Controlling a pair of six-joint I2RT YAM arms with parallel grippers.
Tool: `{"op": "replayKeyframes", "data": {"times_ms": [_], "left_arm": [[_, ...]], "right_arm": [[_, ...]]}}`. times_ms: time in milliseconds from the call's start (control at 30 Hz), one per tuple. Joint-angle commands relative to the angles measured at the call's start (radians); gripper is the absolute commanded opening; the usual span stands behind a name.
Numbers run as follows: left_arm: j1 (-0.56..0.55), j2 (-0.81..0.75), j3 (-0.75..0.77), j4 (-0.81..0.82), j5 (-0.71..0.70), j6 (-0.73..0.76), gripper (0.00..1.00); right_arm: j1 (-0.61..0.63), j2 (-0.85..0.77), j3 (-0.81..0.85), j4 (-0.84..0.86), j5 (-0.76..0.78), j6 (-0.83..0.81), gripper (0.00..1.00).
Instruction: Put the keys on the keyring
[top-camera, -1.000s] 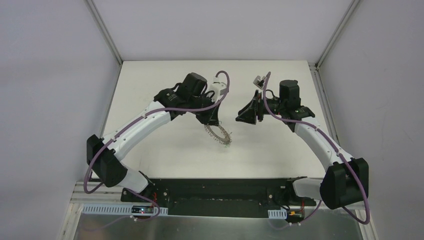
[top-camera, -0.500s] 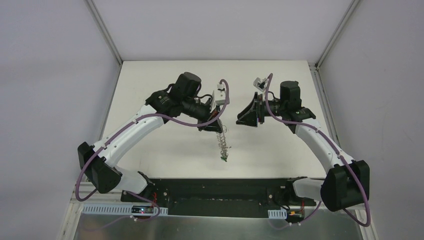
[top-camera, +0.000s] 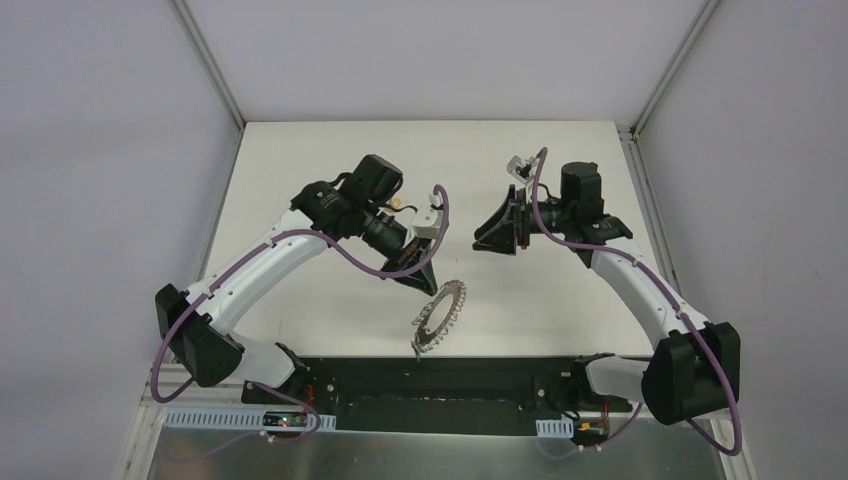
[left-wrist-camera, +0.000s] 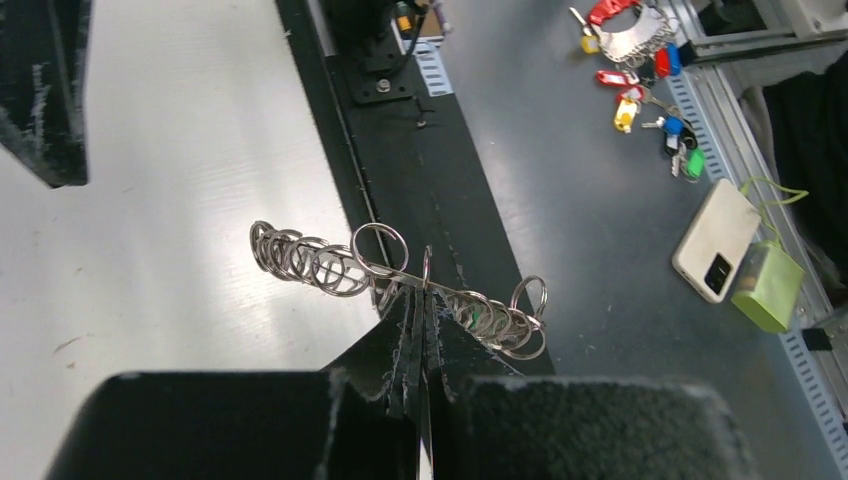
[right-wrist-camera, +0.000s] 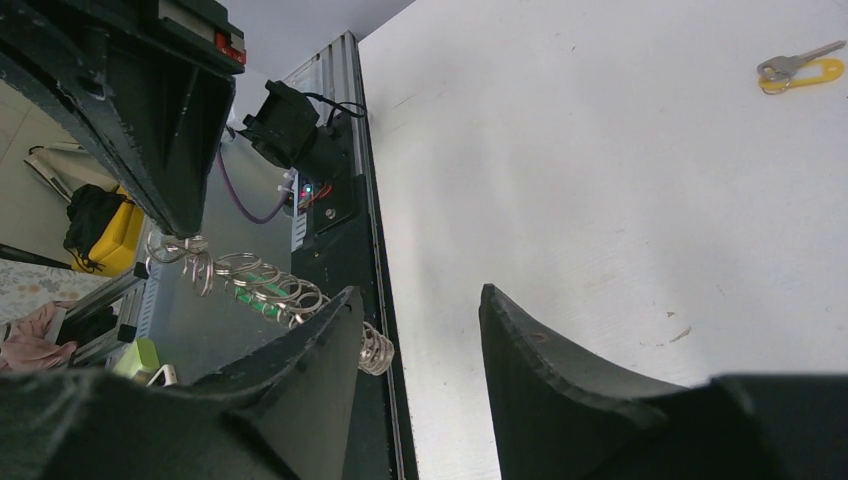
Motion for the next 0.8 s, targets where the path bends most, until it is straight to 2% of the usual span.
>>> {"op": "replayKeyframes", "data": {"times_ms": [0,433,767], "left_arm": [[0.001,-0.019,0.015,-0.112,0.177,0.166,0.0],[-0.006,-0.01,0.045,-0.406,0.271,0.531,0.0],[-0.012,-0.007,0.051,-0.481,0.282,0.611,0.0]], "right_arm": [[-0.004,-0.021,-0.008,0.029,-0.036,-0.026,0.49],[-0.004,-0.031,-0.017,0.029,-0.033,-0.031,0.49],[-0.003,-0.028,-0.02,0.029,-0.034,-0.032,0.49]]}}
